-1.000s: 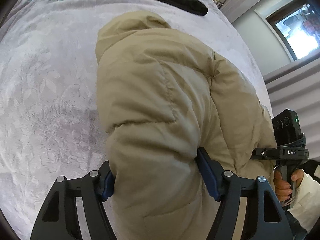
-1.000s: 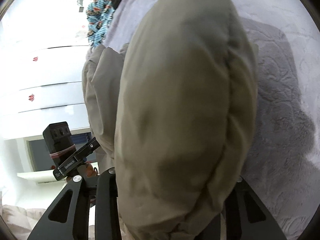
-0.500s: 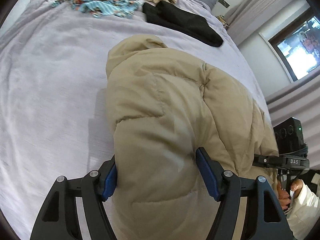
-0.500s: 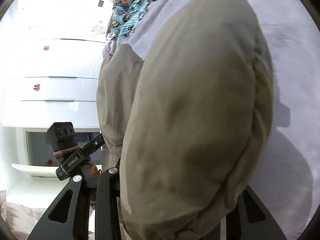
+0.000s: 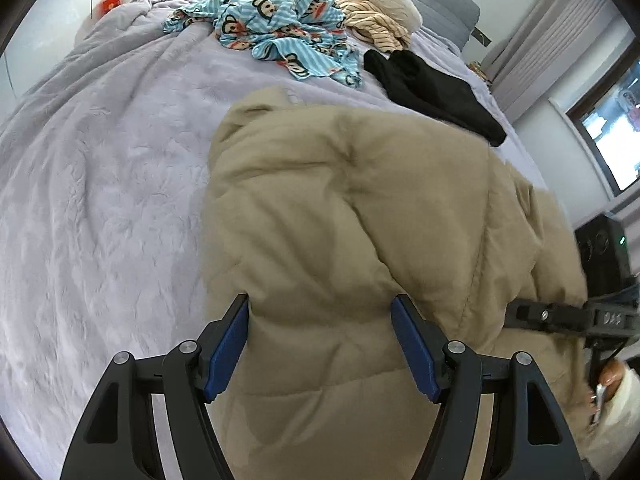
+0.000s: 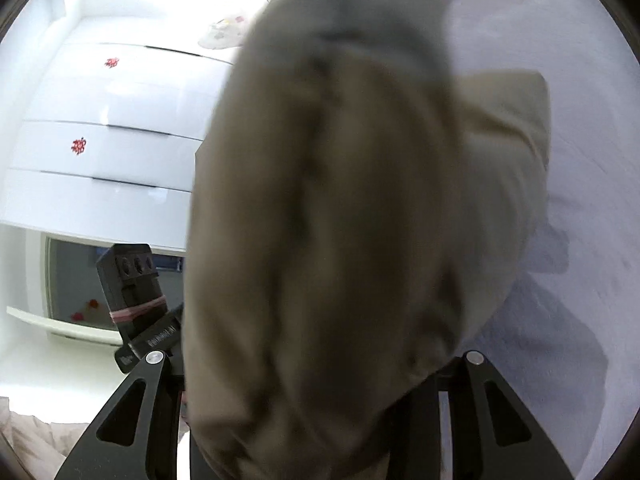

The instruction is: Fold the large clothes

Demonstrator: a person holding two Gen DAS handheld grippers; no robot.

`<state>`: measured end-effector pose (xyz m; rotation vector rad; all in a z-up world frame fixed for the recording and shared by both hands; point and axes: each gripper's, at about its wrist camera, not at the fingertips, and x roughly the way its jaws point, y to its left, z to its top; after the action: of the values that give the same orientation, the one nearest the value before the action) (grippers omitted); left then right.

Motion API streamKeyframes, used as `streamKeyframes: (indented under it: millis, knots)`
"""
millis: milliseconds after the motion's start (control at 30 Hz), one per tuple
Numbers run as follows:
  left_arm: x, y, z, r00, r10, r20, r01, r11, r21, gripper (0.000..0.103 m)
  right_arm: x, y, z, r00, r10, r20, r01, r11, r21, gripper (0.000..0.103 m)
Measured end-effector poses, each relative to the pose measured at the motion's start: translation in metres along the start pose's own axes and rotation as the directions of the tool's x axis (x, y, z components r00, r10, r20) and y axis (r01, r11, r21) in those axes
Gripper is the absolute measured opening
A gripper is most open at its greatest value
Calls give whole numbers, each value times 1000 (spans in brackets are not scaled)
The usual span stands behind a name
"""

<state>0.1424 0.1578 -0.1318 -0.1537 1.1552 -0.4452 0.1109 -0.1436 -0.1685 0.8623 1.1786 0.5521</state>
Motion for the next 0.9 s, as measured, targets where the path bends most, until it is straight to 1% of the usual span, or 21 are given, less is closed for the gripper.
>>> streamKeyframes:
  millis: [67, 200, 267, 333, 400, 433, 467, 500, 533, 567, 633, 667, 700, 733, 767, 800, 833, 900]
  knots:
    - [12, -6, 3, 1000, -5, -3, 5, 1000, 1, 72, 3, -7, 7, 999, -33, -12, 33, 999, 1, 41]
    - [20, -25, -1, 1000, -16, -5, 16, 999, 36, 72, -2, -41, 9, 991, -129, -44, 132, 988, 75, 41]
    - [25, -41, -3, 1000, -10, -2, 10, 998, 64, 72, -6, -58, 8, 982, -182, -41, 186, 977, 103, 41]
    - [33, -55, -3, 1000, 8, -2, -8, 996, 87, 72, -12, -76, 6, 972, -233, -23, 234, 967, 103, 41]
    - [41, -68, -3, 1000, 27, -3, -27, 993, 113, 72, -14, -89, 10, 969, -246, -18, 247, 963, 113, 45]
    - [42, -72, -3, 999, 40, -4, -39, 991, 127, 72, -17, -100, 10, 968, -249, -16, 249, 958, 141, 49]
    - [43, -76, -2, 998, 60, -5, -59, 988, 145, 72, -23, -102, 5, 967, -255, -16, 254, 953, 163, 54]
    - [42, -78, -1, 998, 65, -5, -63, 986, 153, 72, -30, -106, 3, 964, -266, -12, 263, 946, 188, 55]
    - [35, -76, 2, 999, 44, 1, -43, 989, 145, 72, -39, -105, 1, 960, -281, -4, 276, 939, 205, 55]
    - [28, -73, 6, 1000, 23, 10, -24, 991, 133, 72, -40, -102, -6, 956, -293, 2, 287, 935, 207, 55]
    - [13, -64, 16, 999, 5, 47, -10, 994, 113, 72, -53, -88, -10, 944, -328, 19, 319, 927, 195, 55]
    - [4, -58, 26, 997, 14, 78, -22, 994, 110, 72, -47, -62, -14, 936, -351, 29, 340, 923, 180, 54]
    - [0, -53, 34, 995, 26, 97, -36, 994, 106, 72, -50, -44, -18, 917, -395, 47, 385, 911, 150, 52]
    - [-3, -46, 45, 992, 44, 114, -55, 993, 99, 72, -58, -28, -23, 889, -453, 70, 445, 889, 104, 42]
    - [-2, -39, 53, 991, 62, 122, -73, 993, 90, 72, -65, -24, -25, 877, -473, 81, 468, 880, 77, 36]
    - [1, -33, 62, 989, 79, 126, -89, 993, 79, 72, -70, -11, -30, 870, -482, 100, 480, 876, 47, 34]
    - [8, -27, 70, 988, 92, 122, -101, 992, 71, 72, -73, 1, -37, 871, -478, 117, 479, 878, 22, 30]
    - [25, -22, 77, 989, 111, 95, -117, 991, 63, 72, -74, 22, -50, 868, -477, 140, 483, 875, -18, 28]
